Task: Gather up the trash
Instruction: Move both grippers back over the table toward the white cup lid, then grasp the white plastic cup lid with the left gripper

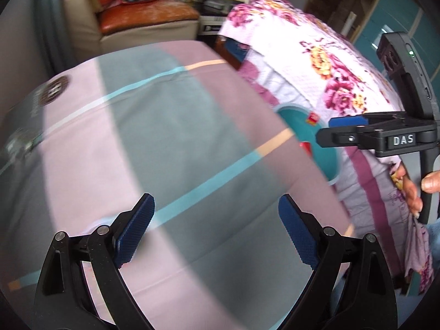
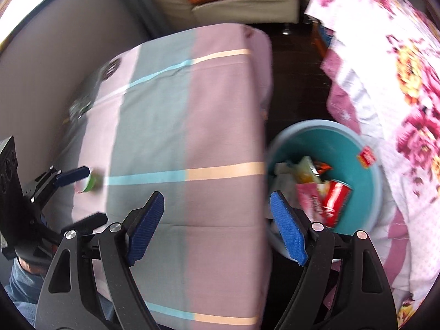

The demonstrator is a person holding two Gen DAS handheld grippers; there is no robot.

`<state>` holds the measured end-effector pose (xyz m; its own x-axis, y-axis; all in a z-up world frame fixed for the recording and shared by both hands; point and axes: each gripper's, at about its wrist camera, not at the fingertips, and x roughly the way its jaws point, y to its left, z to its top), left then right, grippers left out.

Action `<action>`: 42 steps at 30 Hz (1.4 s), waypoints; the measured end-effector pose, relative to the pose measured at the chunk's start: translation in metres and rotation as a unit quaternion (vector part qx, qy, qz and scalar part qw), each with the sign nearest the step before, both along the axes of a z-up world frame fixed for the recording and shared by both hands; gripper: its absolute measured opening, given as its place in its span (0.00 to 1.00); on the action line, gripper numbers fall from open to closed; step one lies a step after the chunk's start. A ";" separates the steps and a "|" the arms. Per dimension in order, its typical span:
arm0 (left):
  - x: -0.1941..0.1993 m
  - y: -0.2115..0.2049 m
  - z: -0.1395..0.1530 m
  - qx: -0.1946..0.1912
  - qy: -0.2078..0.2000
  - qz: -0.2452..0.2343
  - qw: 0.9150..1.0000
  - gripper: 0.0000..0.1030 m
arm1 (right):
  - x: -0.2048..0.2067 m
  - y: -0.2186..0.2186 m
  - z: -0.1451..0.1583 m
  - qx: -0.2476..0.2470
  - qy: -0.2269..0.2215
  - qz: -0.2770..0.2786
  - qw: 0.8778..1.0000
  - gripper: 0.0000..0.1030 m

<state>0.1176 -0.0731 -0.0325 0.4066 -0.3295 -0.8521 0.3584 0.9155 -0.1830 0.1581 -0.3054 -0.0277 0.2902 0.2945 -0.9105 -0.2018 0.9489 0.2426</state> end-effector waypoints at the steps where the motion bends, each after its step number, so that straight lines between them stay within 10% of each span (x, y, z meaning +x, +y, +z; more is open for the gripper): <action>1: -0.002 0.009 0.000 0.005 -0.002 0.003 1.000 0.89 | -0.001 0.018 -0.001 -0.005 0.003 0.018 1.000 0.73; 9: -0.016 0.088 -0.012 0.036 -0.003 0.014 0.999 0.89 | -0.004 0.104 -0.008 -0.037 0.021 0.097 0.994 0.73; 21: 0.003 0.092 -0.049 0.039 0.006 -0.055 0.998 0.89 | 0.013 0.180 -0.023 -0.079 0.038 0.146 0.985 0.73; 24: 0.004 0.099 -0.050 0.007 0.006 -0.054 0.998 0.66 | 0.021 0.186 -0.024 -0.090 0.040 0.148 0.984 0.73; 42: 0.012 0.285 -0.028 -0.024 -0.024 0.170 0.985 0.66 | 0.112 0.359 -0.023 -0.102 0.001 0.300 0.948 0.73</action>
<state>0.1291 0.2118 -0.0603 0.5399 -0.2068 -0.8160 0.0424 0.9748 -0.2190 0.2702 0.0539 -0.0504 0.1250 0.2243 -0.9665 -0.7202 0.6905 0.0671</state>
